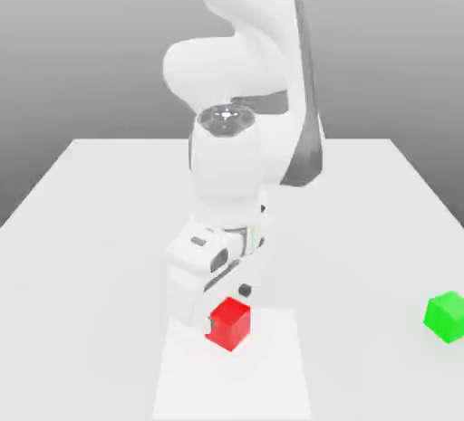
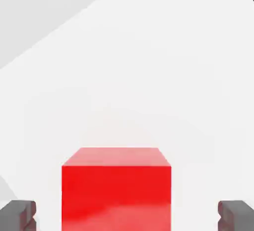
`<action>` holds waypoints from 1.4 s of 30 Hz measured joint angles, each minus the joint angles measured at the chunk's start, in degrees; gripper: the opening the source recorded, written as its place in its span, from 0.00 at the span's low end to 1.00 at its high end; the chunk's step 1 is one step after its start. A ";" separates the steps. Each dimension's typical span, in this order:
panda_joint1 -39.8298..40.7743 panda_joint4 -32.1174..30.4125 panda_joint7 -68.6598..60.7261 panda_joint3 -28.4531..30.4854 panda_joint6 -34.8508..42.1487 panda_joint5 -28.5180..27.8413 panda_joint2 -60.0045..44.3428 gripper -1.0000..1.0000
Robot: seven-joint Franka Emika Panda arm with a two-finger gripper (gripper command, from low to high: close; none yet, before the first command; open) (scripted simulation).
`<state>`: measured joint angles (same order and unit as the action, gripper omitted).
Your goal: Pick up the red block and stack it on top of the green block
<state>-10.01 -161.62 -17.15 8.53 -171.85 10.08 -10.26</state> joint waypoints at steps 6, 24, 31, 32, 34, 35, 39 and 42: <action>1.87 0.27 -1.35 -2.38 -1.83 1.94 -2.33 0.00; -11.53 5.20 12.99 -3.55 15.34 -12.91 10.31 0.00; -28.69 17.54 18.24 -13.85 22.24 -11.72 4.65 0.00; -29.33 18.39 18.68 -14.24 21.60 -11.80 3.13 0.00; -29.67 19.16 19.52 -14.42 18.70 -12.57 -0.62 0.00; -29.93 19.35 19.93 -14.17 16.88 -13.06 -2.62 0.00; -30.24 19.49 20.30 -13.81 15.08 -13.51 -4.57 1.00; -30.39 19.56 20.49 -13.64 14.13 -13.75 -5.55 1.00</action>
